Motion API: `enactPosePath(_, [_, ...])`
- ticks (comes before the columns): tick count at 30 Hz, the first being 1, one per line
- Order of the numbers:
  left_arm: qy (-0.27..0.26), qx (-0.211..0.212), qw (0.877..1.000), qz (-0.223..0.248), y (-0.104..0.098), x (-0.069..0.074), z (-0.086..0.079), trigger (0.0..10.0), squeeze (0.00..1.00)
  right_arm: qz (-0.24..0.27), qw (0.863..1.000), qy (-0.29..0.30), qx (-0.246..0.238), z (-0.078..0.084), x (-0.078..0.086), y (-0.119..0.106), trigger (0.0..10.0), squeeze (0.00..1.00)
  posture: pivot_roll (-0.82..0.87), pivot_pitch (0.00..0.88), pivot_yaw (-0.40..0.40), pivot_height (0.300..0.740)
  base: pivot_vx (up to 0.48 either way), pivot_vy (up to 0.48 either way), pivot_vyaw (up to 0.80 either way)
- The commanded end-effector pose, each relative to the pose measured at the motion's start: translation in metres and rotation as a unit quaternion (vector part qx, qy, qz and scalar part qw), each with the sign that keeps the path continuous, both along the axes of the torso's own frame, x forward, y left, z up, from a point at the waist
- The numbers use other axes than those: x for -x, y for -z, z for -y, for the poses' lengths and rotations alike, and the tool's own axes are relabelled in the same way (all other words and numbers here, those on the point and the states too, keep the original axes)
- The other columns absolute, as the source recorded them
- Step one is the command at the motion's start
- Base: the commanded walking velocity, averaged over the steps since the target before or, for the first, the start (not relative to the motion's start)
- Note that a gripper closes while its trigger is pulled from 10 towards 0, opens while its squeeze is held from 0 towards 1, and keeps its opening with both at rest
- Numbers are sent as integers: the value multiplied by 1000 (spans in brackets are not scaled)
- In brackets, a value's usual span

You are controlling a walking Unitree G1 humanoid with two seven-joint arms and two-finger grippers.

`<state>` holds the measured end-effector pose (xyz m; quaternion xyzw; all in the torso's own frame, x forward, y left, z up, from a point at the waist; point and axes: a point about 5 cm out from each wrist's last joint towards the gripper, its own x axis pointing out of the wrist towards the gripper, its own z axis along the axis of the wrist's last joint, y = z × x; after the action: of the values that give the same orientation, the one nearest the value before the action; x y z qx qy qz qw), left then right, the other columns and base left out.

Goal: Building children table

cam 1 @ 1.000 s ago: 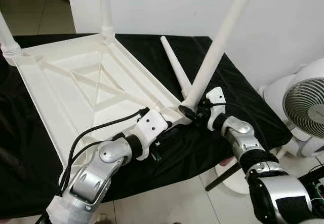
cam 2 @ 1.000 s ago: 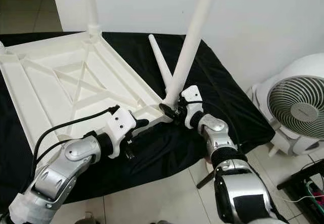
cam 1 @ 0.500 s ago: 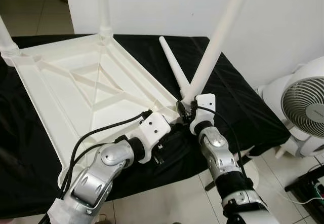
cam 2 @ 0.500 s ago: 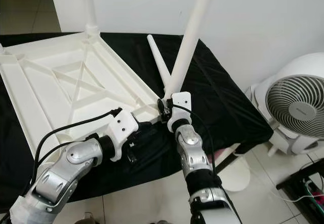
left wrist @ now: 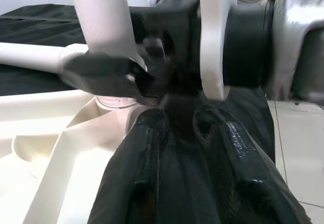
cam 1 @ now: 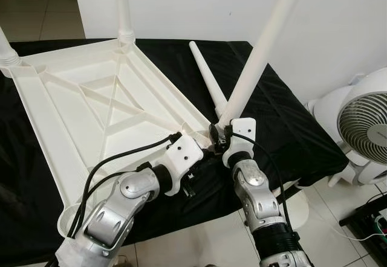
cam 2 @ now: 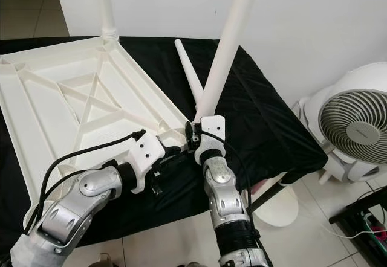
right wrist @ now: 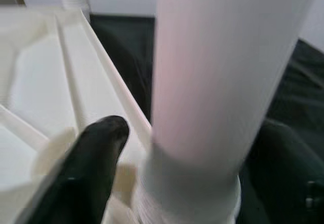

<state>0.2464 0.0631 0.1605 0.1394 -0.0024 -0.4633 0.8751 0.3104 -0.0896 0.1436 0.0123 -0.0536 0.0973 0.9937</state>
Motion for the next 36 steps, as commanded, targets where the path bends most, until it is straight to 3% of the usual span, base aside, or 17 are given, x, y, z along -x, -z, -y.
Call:
enactPosePath(1, [12,-2,1000,-4,1,3,1,10000,0,-10,1000,5,4,2,3,1,10000,1000,83,32,-135,740,0,0,0])
enactPosePath(6, [10,-2,1000,-1,0,1,1,10000,0,22,999,-27,-10,6,2,-12,10000,1000,84,32,-136,740,0,0,0])
enactPosePath(14, [9,-2,1000,0,-1,1,1,10000,0,22,999,-37,-4,19,-5,-16,10000,1000,85,37,-133,740,0,0,0])
enactPosePath(15, [9,-2,1000,0,-1,0,0,10000,0,11,999,-51,2,25,-10,-13,10000,0,86,44,-131,740,0,0,0])
enactPosePath(22, [7,-2,1000,1,-2,0,-1,10000,0,-2,996,-90,26,38,-16,-6,10000,0,89,48,-129,740,0,0,0])
enactPosePath(29, [4,-2,1000,3,-4,-1,-2,10000,0,-28,976,-202,80,56,-24,13,10000,0,98,49,-122,740,0,0,0])
enactPosePath(36, [3,-2,1000,5,-6,-3,-2,10000,0,-23,970,-222,98,61,-31,14,10000,0,107,42,-117,740,0,0,0])
